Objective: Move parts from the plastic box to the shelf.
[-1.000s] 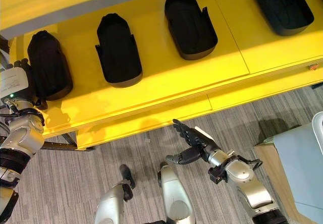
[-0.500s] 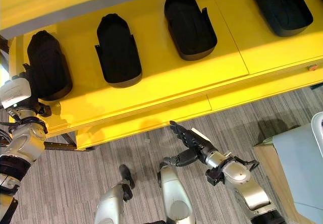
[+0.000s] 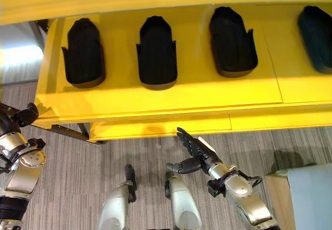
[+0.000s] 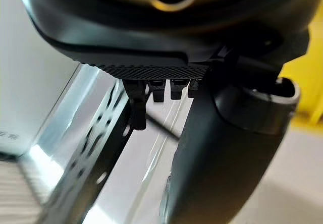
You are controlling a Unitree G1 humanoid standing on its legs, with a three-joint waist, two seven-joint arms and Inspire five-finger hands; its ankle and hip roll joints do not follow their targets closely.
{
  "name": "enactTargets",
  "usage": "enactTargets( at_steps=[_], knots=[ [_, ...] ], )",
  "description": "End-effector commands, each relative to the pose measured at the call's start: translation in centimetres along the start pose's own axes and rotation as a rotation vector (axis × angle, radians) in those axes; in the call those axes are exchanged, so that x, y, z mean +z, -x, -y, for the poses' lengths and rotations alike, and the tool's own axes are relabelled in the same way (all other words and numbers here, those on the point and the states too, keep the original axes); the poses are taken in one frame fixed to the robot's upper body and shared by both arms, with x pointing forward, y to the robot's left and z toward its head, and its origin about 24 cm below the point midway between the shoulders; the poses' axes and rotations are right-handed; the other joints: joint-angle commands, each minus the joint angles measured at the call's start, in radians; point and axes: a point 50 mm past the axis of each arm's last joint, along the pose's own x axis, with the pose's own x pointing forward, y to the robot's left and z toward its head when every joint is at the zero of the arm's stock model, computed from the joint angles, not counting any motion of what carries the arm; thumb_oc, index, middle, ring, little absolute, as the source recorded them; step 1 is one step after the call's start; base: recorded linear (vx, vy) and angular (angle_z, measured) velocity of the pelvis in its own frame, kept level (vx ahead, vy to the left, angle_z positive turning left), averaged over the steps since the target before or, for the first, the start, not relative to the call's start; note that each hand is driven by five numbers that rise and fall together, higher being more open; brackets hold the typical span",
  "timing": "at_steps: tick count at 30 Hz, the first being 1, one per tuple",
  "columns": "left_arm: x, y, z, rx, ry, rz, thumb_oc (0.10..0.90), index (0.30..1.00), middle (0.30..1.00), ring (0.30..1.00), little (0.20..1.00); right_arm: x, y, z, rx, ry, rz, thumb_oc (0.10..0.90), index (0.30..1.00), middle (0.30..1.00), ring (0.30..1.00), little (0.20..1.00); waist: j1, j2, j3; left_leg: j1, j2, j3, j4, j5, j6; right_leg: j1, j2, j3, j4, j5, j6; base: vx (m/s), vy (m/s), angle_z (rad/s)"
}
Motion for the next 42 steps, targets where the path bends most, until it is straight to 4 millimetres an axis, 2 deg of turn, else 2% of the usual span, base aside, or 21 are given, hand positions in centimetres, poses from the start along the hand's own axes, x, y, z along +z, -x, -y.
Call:
enactTargets(
  at_steps=[1, 4, 7, 11, 12, 15, 18, 23, 26, 29, 34, 42],
  knots=[
    [3.9, -3.5, -2.5, 0.142, 0.132, 0.229, 0.900, 1.000, 1.000, 1.000, 1.000, 3.4, -0.6, -1.3, 0.018, -0.028, 0.239, 0.900, 1.000, 1.000, 1.000, 1.000, -0.025, -0.042, -0.094, 0.011, -0.014, -0.029, 0.043, -0.082, 0.047, 0.047, -0.061, -0.048, -0.056, 0.018, 0.030, -0.01, -0.032, 0.08],
    [4.5, -2.4, -1.4, -0.011, 0.174, 0.261, 0.900, 1.000, 1.000, 1.000, 1.000, 2.9, -0.4, -1.1, -0.002, -0.033, 0.229, 0.900, 1.000, 1.000, 1.000, 1.000, -0.025, -0.051, -0.113, 0.034, -0.015, -0.029, 0.014, -0.078, 0.042, 0.077, -0.054, -0.046, -0.104, 0.033, 0.040, 0.00, -0.012, 0.05],
    [4.3, -0.6, -0.4, -0.164, 0.214, 0.260, 0.900, 1.000, 1.000, 1.000, 1.000, 2.2, 0.1, -0.8, -0.024, -0.041, 0.219, 0.900, 1.000, 1.000, 1.000, 1.000, -0.026, -0.056, -0.135, 0.069, -0.018, -0.029, -0.031, -0.069, 0.037, 0.112, -0.050, -0.041, -0.164, 0.051, 0.051, 0.00, 0.002, 0.01],
    [3.1, 3.8, 1.1, -0.421, 0.253, 0.261, 0.900, 1.000, 1.000, 1.000, 1.000, 0.9, 1.3, -0.1, -0.070, -0.079, 0.193, 0.900, 1.000, 1.000, 1.000, 1.000, -0.023, -0.063, -0.191, 0.140, -0.025, -0.033, -0.134, -0.043, 0.025, 0.177, -0.058, -0.037, -0.296, 0.106, 0.081, 0.06, 0.039, 0.02],
    [2.9, 4.4, 1.3, -0.460, 0.262, 0.251, 0.900, 1.000, 1.000, 1.000, 1.000, 0.7, 1.4, 0.0, -0.073, -0.082, 0.187, 0.900, 1.000, 1.000, 1.000, 1.000, -0.022, -0.063, -0.200, 0.150, -0.024, -0.034, -0.150, -0.039, 0.022, 0.186, -0.061, -0.037, -0.316, 0.115, 0.086, 0.08, 0.071, 0.06],
    [1.5, 8.8, 2.7, -0.792, 0.277, 0.187, 0.900, 1.000, 1.000, 1.000, 1.000, -0.1, 2.1, 0.5, -0.130, -0.108, 0.165, 0.900, 1.000, 1.000, 1.000, 1.000, -0.020, -0.061, -0.252, 0.211, -0.011, -0.030, -0.262, 0.004, 0.002, 0.234, -0.079, -0.018, -0.445, 0.193, 0.121, 0.05, 0.081, 0.09],
    [0.8, 10.6, 2.6, -0.890, 0.337, 0.143, 0.900, 1.000, 1.000, 1.000, 1.000, -0.5, 2.8, 1.5, -0.208, -0.146, 0.163, 0.900, 1.000, 1.000, 1.000, 1.000, -0.015, -0.059, -0.279, 0.238, -0.002, -0.011, -0.306, 0.010, -0.006, 0.265, -0.095, -0.025, -0.513, 0.227, 0.136, 0.02, 0.062, 0.05],
    [-1.3, 12.8, 2.2, -0.932, 0.485, -0.070, 0.900, 1.000, 1.000, 1.000, 1.000, -1.2, 4.0, 2.5, -0.343, -0.220, 0.170, 0.900, 1.000, 1.000, 1.000, 1.000, -0.018, -0.059, -0.319, 0.256, 0.008, 0.027, -0.310, -0.008, -0.014, 0.306, -0.120, -0.051, -0.608, 0.280, 0.158, 0.01, 0.069, -0.03],
    [-1.7, 14.1, 2.3, -0.943, 0.521, -0.114, 0.900, 1.000, 1.000, 1.000, 1.000, -1.8, 4.5, 2.7, -0.425, -0.277, 0.161, 0.900, 1.000, 1.000, 1.000, 1.000, -0.025, -0.064, -0.343, 0.273, 0.005, 0.056, -0.310, -0.022, -0.009, 0.319, -0.124, -0.058, -0.635, 0.295, 0.163, 0.03, 0.064, -0.21],
    [-1.8, 14.5, 2.1, -0.958, 0.533, -0.154, 0.900, 1.000, 1.000, 1.000, 1.000, -2.5, 4.8, 2.6, -0.450, -0.295, 0.123, 0.900, 1.000, 1.000, 1.000, 1.000, -0.031, -0.067, -0.360, 0.287, -0.002, 0.074, -0.310, -0.035, -0.004, 0.327, -0.126, -0.059, -0.651, 0.302, 0.167, 0.03, 0.037, -0.11],
    [-3.4, 15.7, 2.7, -1.001, 0.580, -0.346, 0.900, 1.000, 1.000, 1.000, 1.000, -3.6, 4.6, 2.4, -0.500, -0.323, 0.061, 0.900, 1.000, 1.000, 1.000, 1.000, -0.035, -0.067, -0.377, 0.304, -0.007, 0.090, -0.310, -0.047, 0.001, 0.334, -0.125, -0.059, -0.653, 0.301, 0.168, 0.03, 0.022, -0.07],
    [-3.5, 16.2, 2.7, -1.059, 0.609, -0.393, 0.900, 1.000, 1.000, 1.000, 1.000, -3.3, 5.2, 3.0, -0.526, -0.266, 0.053, 0.900, 1.000, 1.000, 1.000, 1.000, -0.043, -0.072, -0.390, 0.329, -0.010, 0.111, -0.310, -0.062, 0.011, 0.346, -0.127, -0.059, -0.655, 0.299, 0.171, 0.02, 0.007, -0.03]
  ],
)
